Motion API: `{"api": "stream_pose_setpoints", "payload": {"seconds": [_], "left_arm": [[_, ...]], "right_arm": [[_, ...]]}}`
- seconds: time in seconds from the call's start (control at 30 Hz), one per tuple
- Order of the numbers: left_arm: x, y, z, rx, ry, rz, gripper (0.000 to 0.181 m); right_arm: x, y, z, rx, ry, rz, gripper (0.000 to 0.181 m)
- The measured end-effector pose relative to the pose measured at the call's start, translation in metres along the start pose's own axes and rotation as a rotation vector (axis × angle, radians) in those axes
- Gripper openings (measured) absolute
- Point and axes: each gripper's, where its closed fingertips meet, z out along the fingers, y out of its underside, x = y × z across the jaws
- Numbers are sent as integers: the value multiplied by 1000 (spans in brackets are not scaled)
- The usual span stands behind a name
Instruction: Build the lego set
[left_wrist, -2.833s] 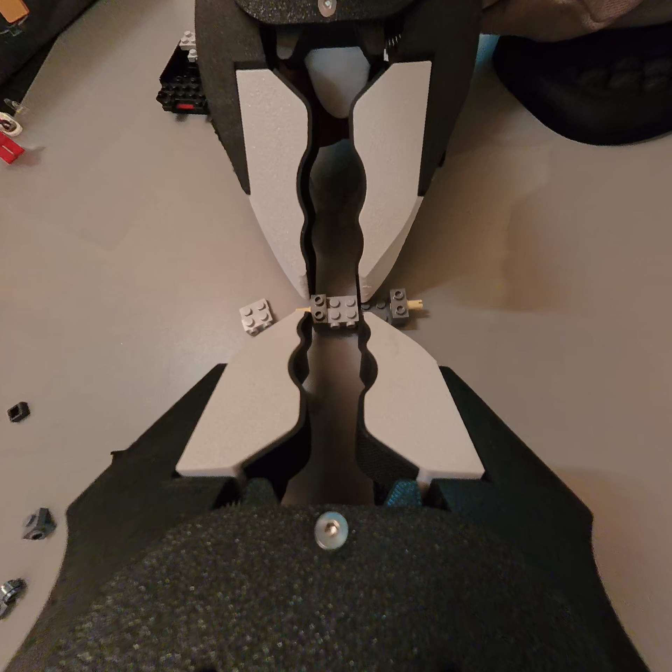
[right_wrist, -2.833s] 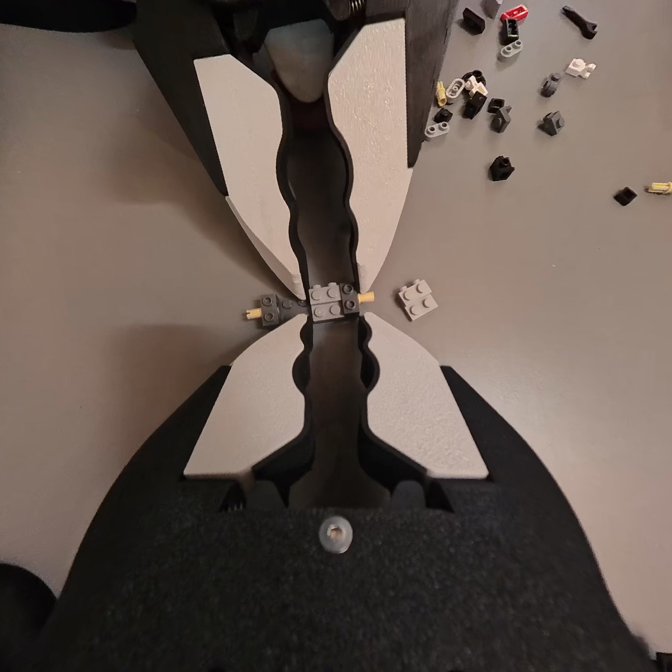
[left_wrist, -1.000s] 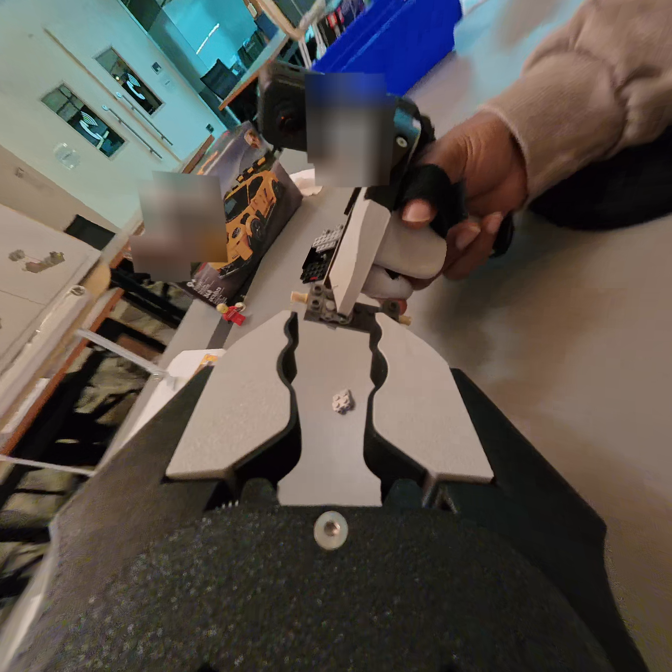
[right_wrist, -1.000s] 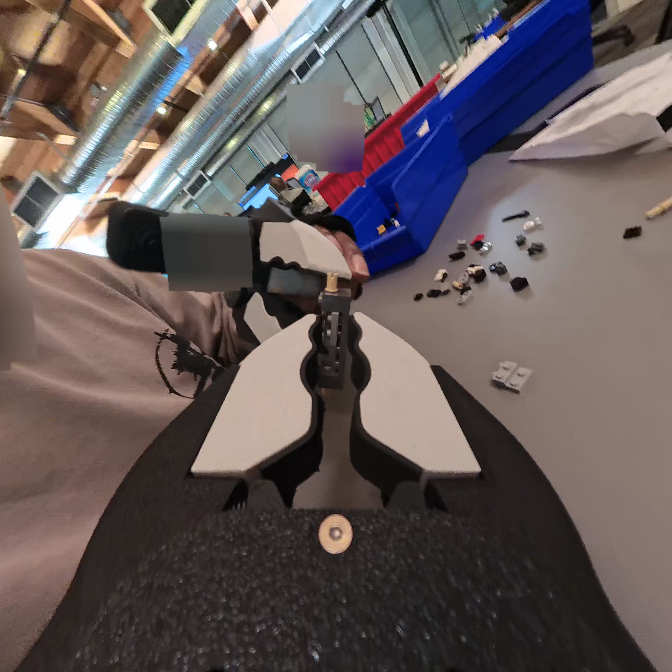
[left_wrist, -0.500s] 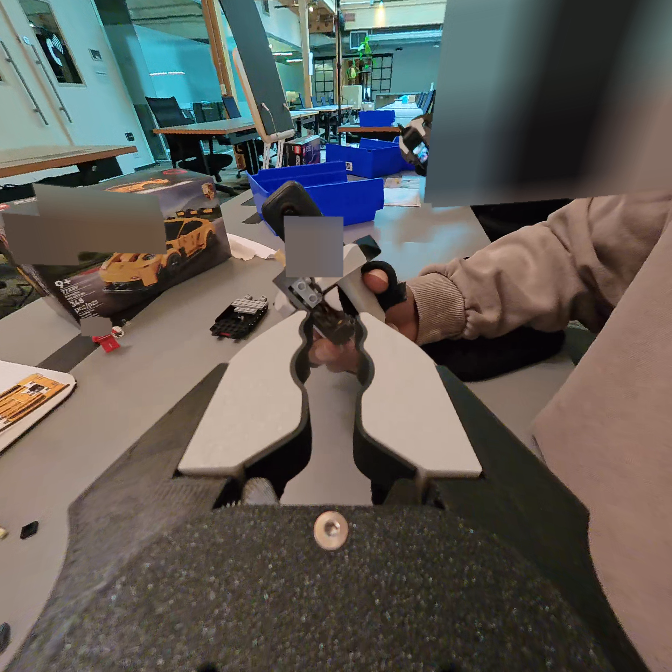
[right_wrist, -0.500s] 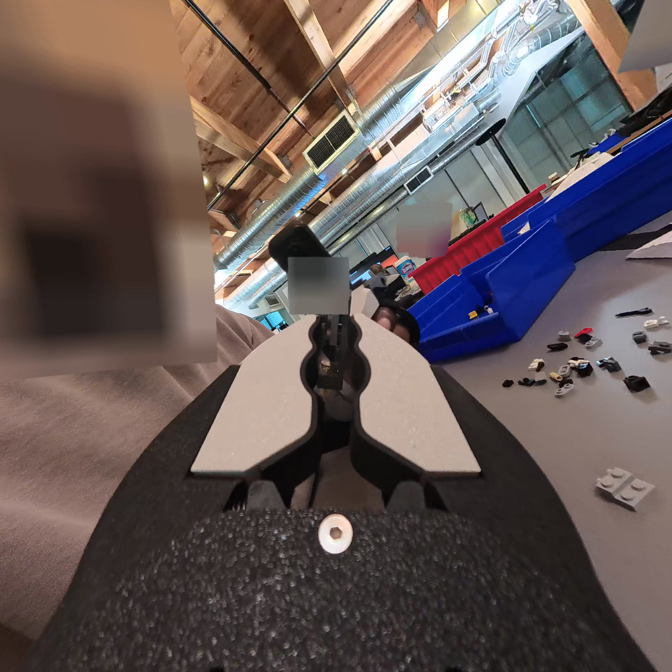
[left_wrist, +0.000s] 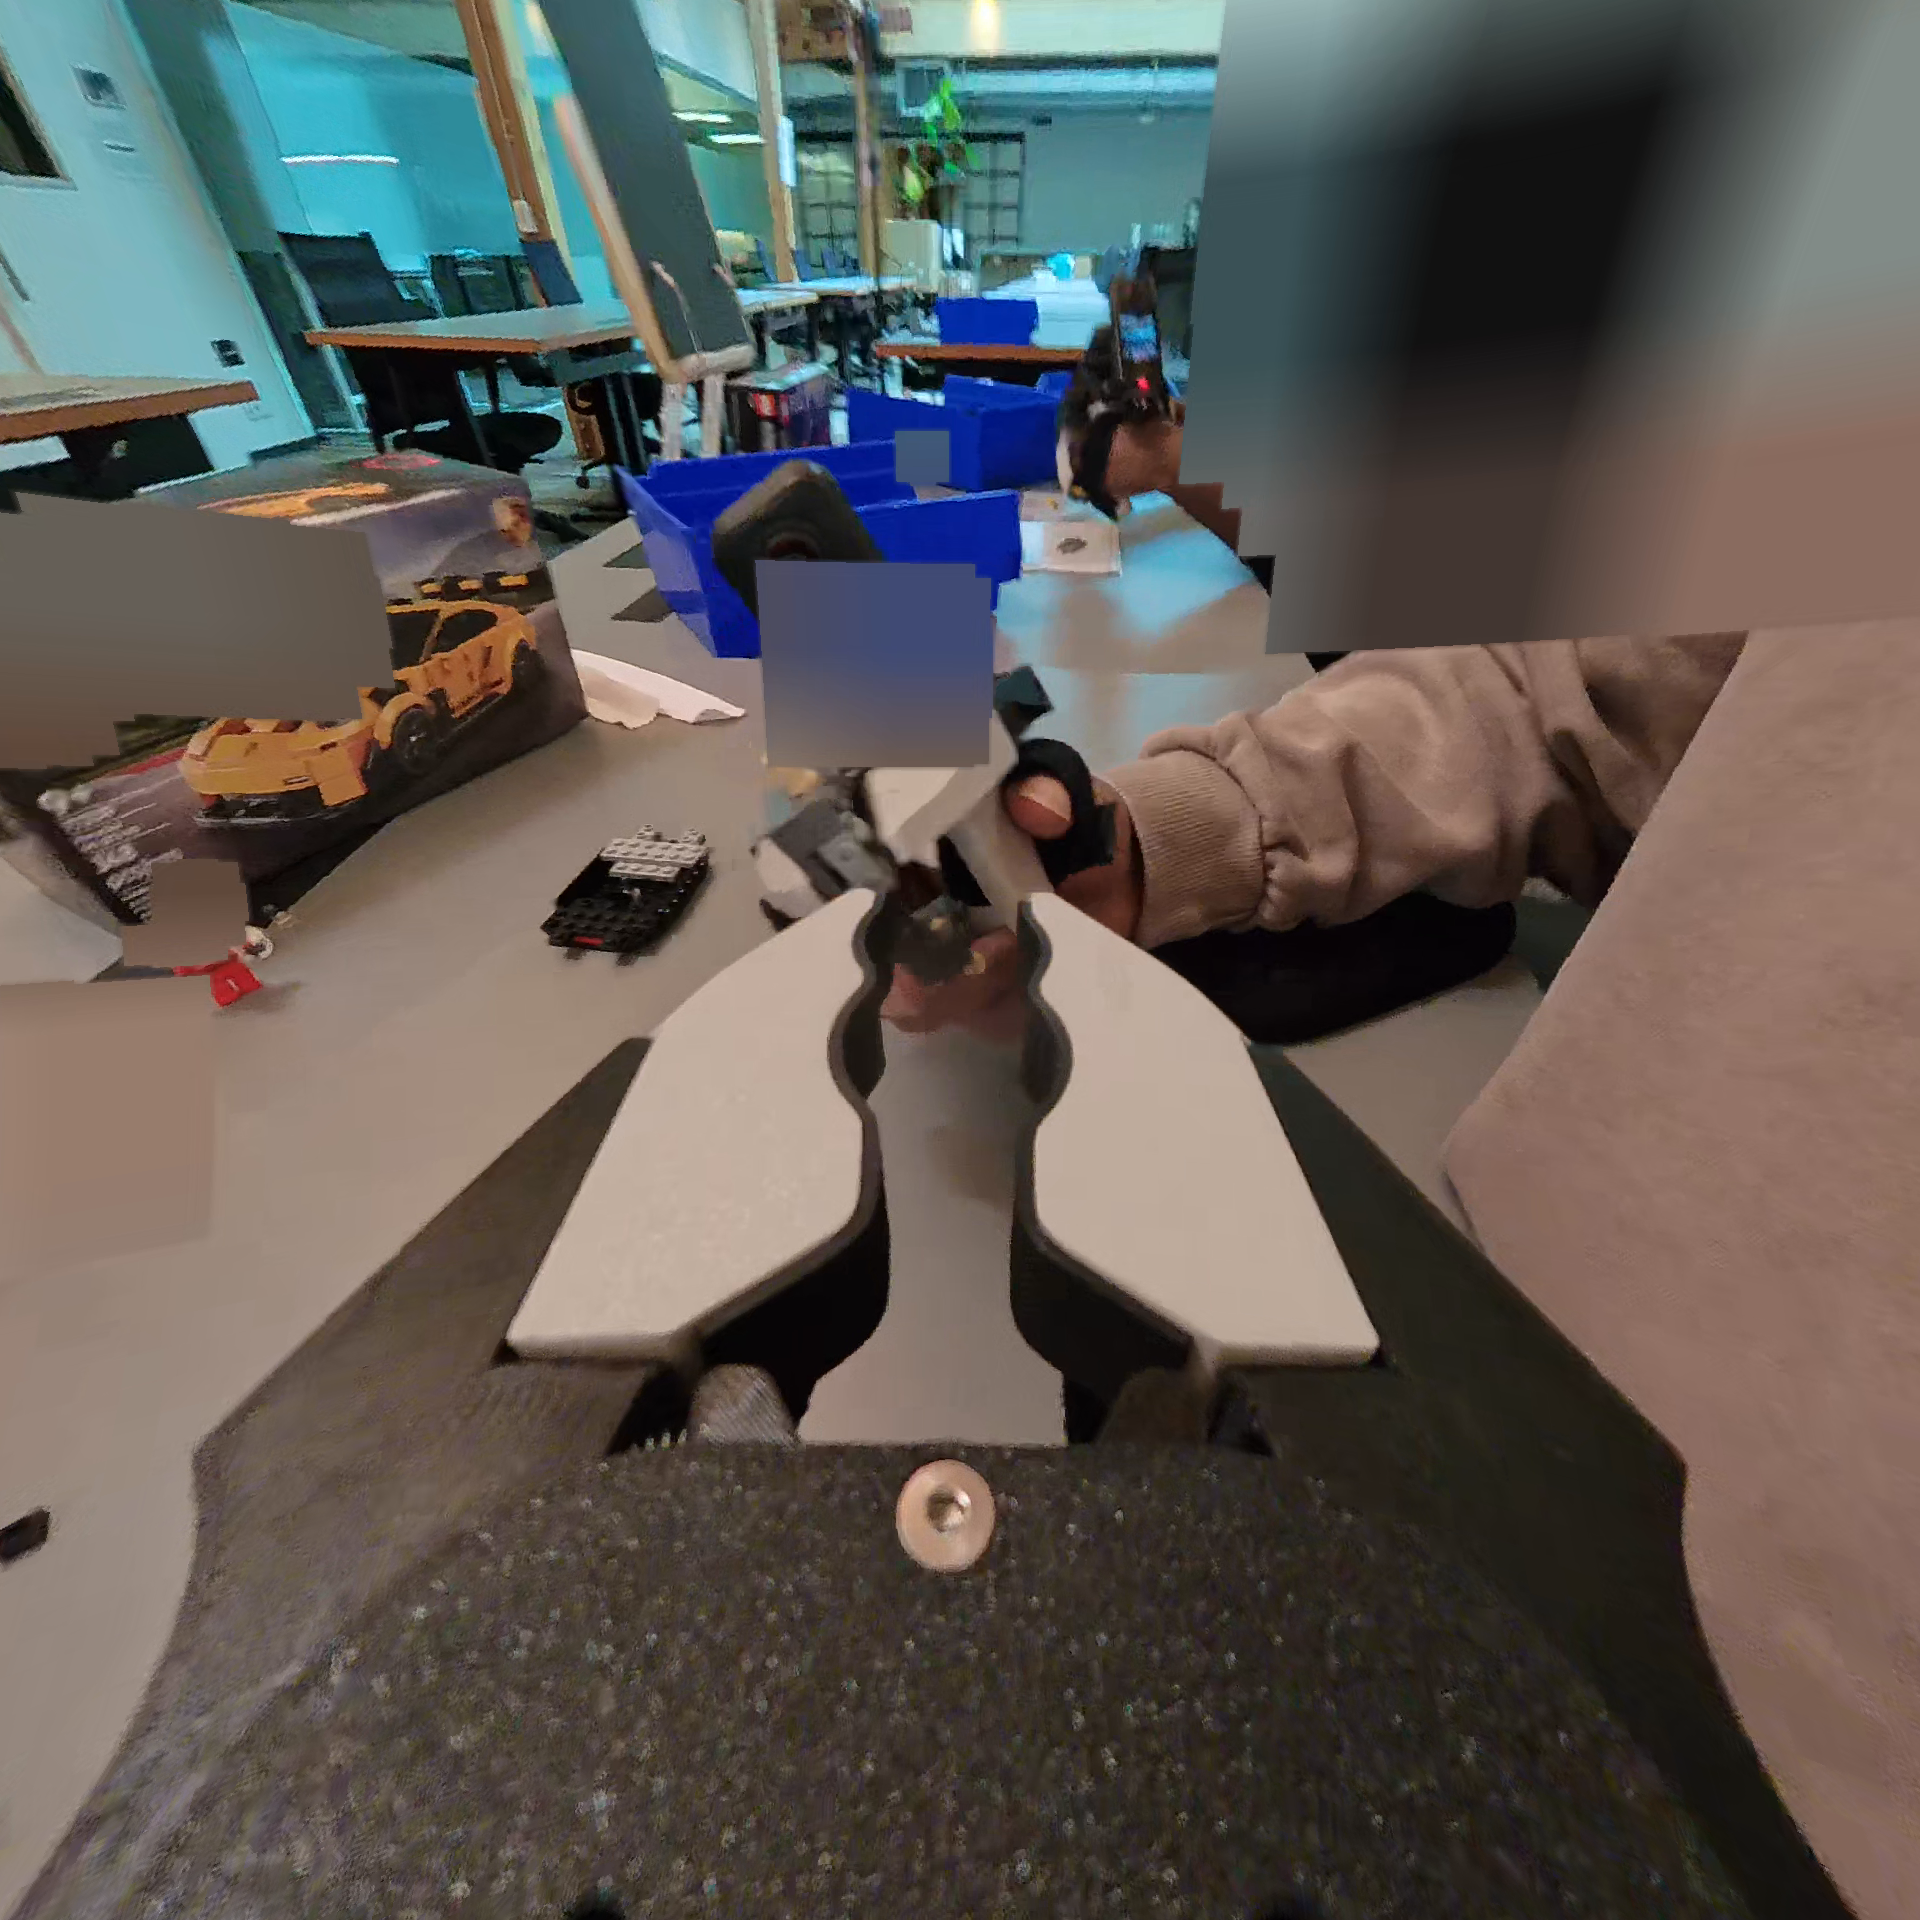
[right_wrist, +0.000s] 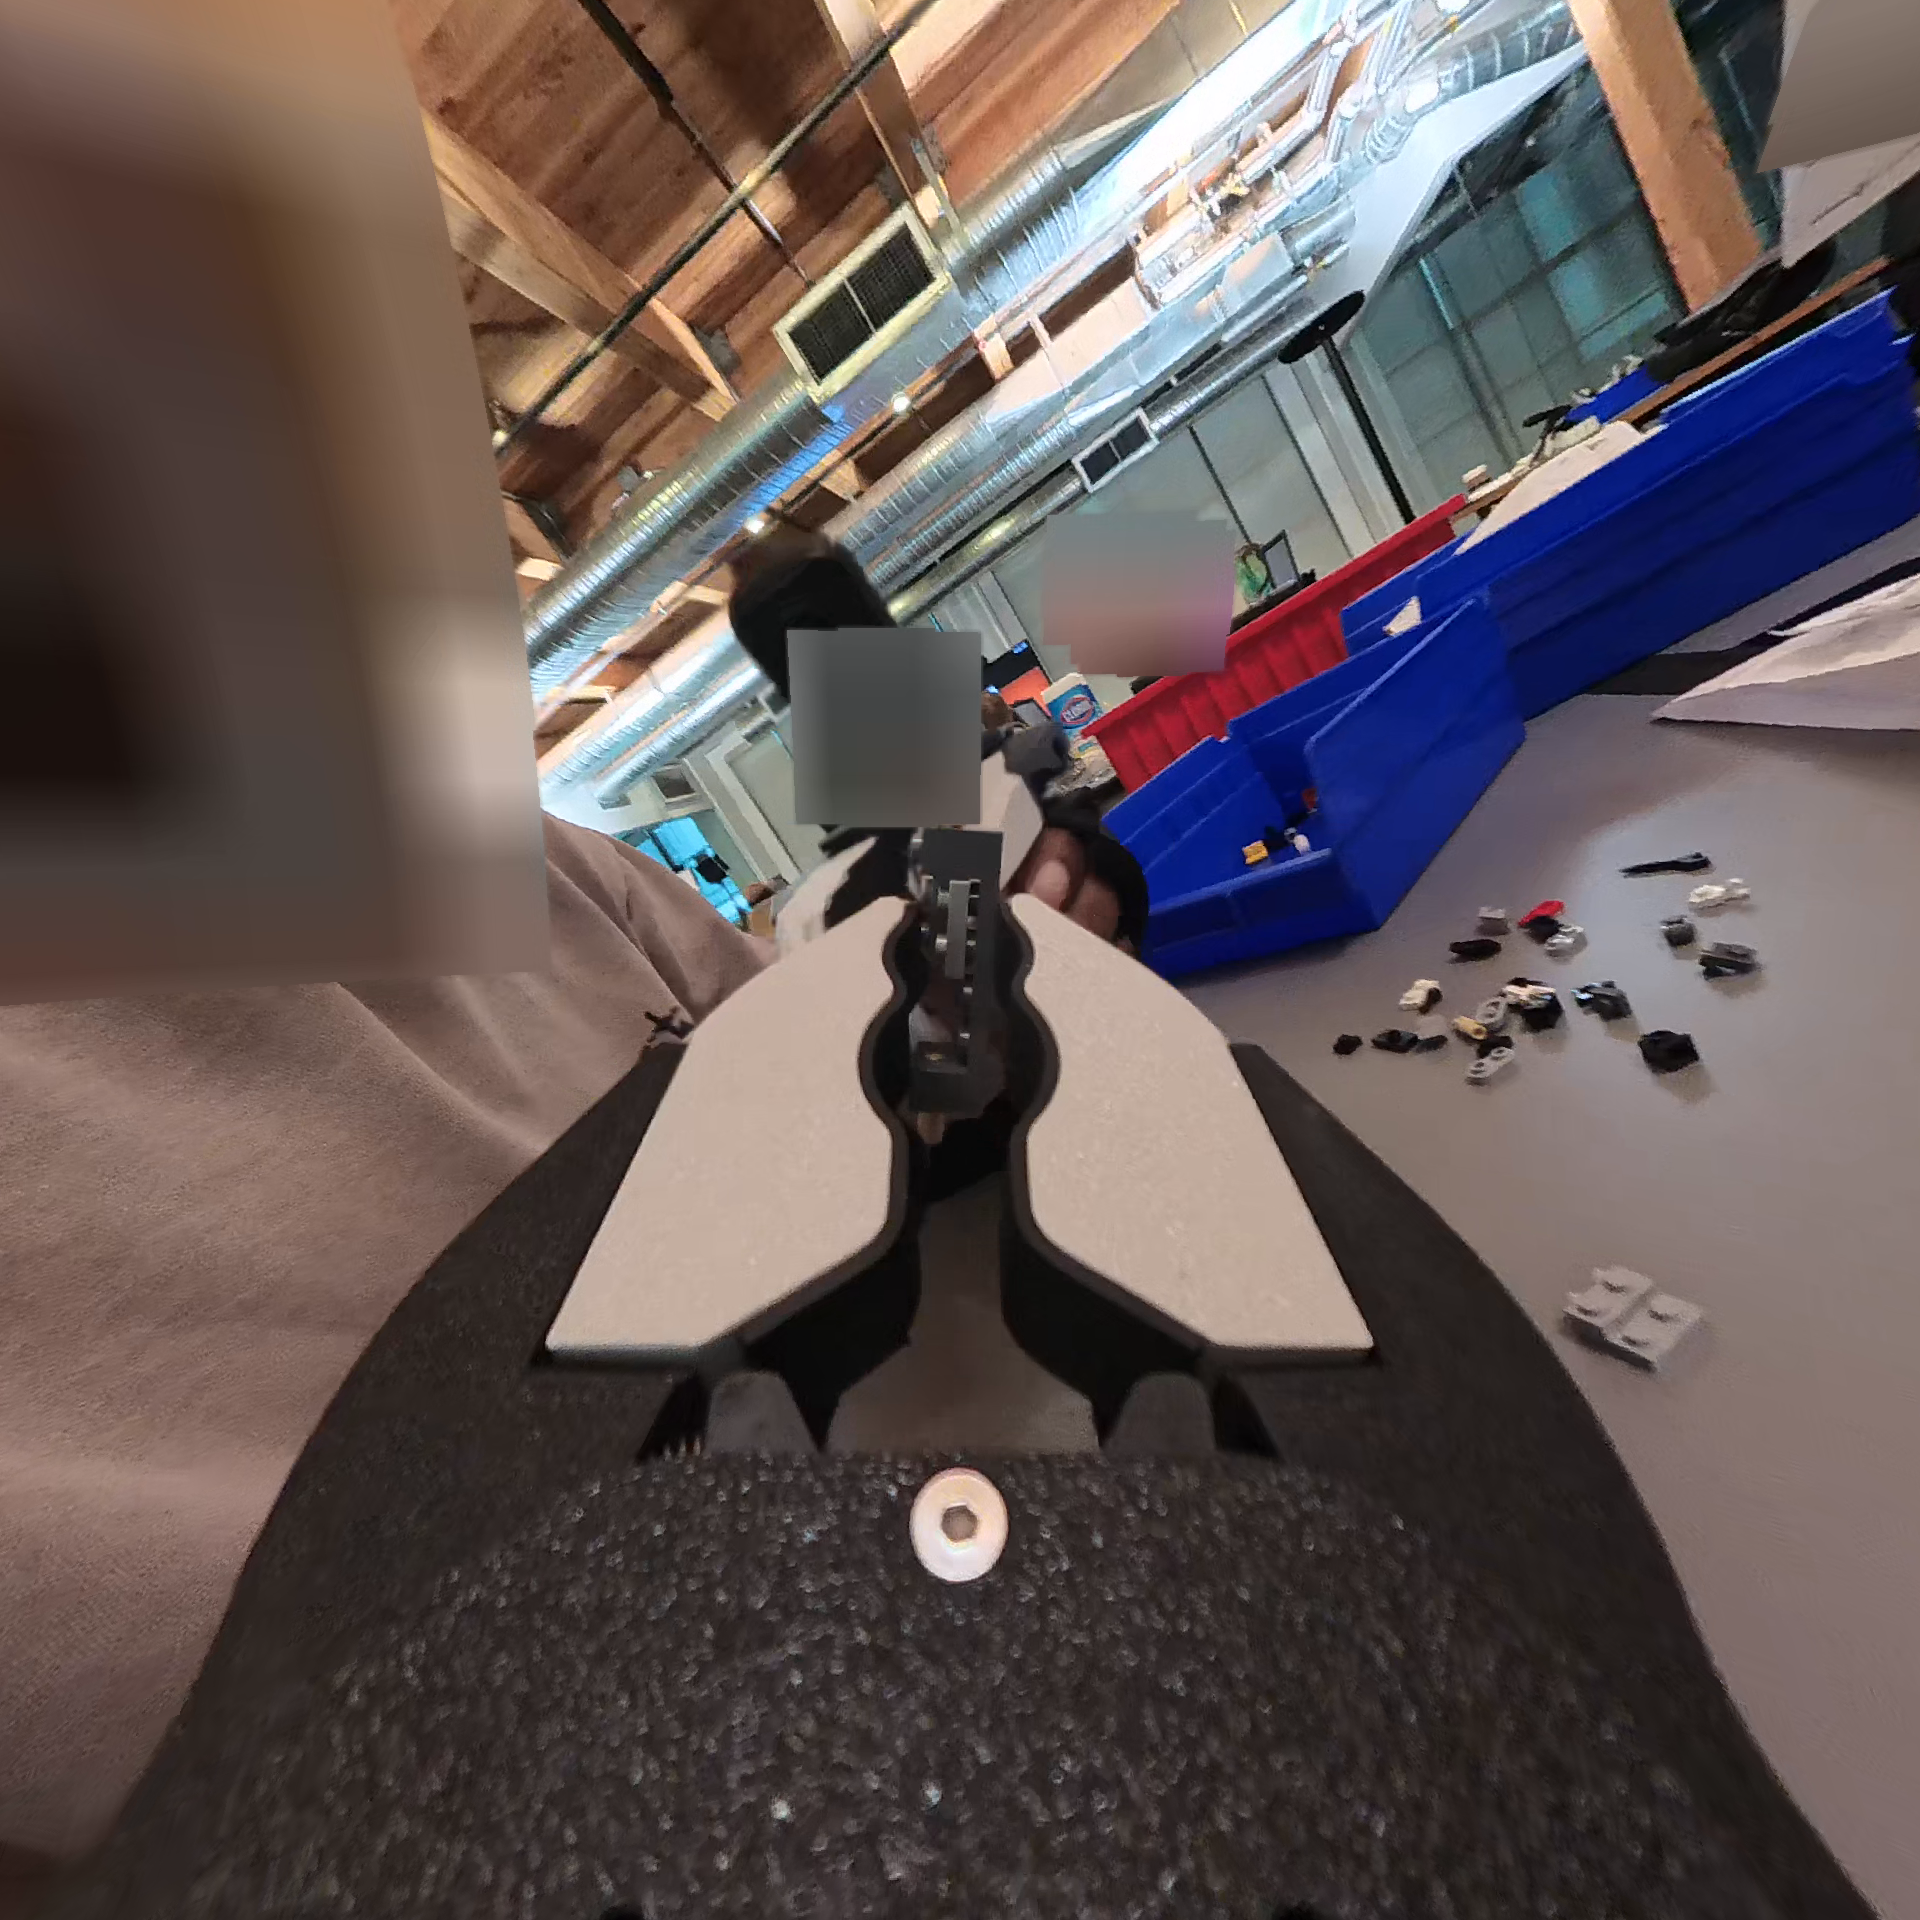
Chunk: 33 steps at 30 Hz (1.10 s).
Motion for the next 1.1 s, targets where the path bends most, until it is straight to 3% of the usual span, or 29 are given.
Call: {"api": "stream_pose_setpoints", "payload": {"seconds": [0.17,0.4,0.57,1.1], "left_arm": [[-13,4,-1,22,3,-149,33],[-14,12,4,-34,-53,-85,32],[-11,9,6,-25,-58,-71,25],[-7,10,8,-8,-31,-119,30]], "right_arm": [[8,12,4,-98,82,-86,12],[14,20,3,-168,160,-154,13],[12,17,1,-151,153,-147,13],[5,25,5,-202,117,-208,12]]}}
